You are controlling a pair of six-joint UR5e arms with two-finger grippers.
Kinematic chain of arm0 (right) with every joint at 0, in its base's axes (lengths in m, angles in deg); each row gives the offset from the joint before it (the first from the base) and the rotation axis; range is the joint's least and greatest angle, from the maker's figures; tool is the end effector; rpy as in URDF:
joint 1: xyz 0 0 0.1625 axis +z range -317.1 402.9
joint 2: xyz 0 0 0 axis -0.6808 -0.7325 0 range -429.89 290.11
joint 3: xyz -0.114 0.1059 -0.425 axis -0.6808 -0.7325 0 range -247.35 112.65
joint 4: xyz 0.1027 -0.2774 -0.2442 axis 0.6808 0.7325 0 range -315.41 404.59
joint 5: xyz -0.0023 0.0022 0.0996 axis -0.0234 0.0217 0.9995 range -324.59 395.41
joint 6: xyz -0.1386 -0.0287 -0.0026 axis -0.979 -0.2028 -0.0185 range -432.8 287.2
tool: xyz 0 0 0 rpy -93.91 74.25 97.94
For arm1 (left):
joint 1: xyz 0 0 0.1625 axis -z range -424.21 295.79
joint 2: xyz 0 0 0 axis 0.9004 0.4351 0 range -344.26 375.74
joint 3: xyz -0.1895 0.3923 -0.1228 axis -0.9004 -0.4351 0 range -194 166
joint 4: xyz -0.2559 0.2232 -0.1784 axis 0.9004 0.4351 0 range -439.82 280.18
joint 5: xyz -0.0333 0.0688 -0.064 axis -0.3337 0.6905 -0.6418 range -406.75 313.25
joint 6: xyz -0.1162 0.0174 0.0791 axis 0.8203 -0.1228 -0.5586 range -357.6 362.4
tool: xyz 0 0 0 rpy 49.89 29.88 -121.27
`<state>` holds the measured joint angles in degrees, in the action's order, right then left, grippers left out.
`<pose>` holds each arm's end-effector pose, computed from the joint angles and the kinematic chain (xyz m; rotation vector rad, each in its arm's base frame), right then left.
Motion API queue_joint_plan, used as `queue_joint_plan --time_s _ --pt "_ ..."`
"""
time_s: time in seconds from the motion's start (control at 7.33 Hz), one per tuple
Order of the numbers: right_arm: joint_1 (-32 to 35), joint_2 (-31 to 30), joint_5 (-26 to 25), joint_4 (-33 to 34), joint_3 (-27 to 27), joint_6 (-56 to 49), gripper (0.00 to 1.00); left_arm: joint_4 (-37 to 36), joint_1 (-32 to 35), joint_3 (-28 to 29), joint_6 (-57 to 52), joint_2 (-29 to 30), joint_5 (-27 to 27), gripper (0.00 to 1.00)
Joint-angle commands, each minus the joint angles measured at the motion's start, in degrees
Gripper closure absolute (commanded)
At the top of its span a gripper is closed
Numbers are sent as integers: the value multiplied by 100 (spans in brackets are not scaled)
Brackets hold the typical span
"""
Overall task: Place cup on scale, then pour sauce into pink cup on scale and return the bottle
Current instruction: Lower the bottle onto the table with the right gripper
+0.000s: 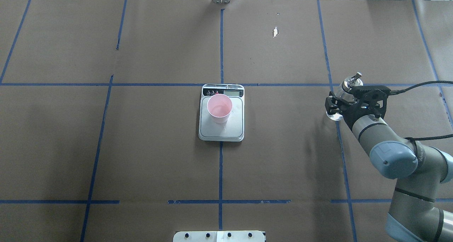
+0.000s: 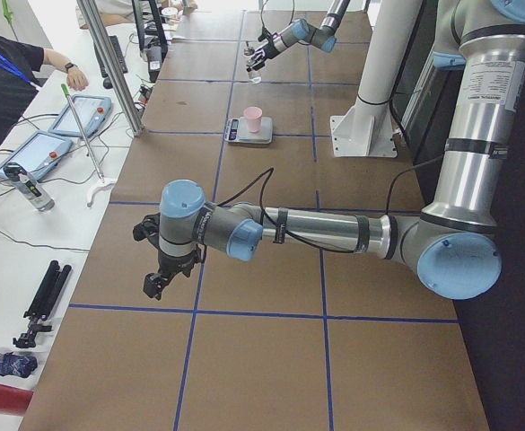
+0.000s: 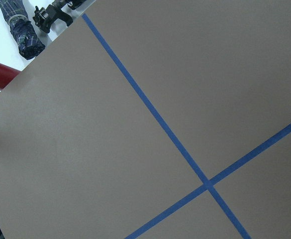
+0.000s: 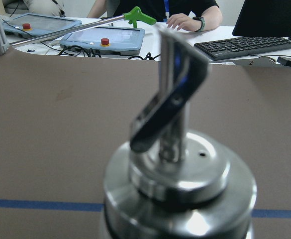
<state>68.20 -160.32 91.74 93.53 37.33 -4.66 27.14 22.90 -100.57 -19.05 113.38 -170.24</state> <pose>-0.3605 -0.4046 0.5116 0.8716 -0.6430 0.3373 -0.0271 -0.5566 0.6589 0.4521 0.5182 0.5161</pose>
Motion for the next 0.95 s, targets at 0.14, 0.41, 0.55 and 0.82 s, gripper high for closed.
queue_joint_plan --time_s 0.14,0.41,0.55,0.82 --pt "19 16 9 -25 -96 -3 100 0 -1 0 0 1 0 0" --pt "46 16 9 -34 -96 6 100 0 -1 9 0 1 9 0" --pt "55 16 -17 -34 -105 6 100 0 -1 9 0 1 9 0" --pt "72 16 0 -25 -105 -3 78 0 -1 9 0 1 9 0"
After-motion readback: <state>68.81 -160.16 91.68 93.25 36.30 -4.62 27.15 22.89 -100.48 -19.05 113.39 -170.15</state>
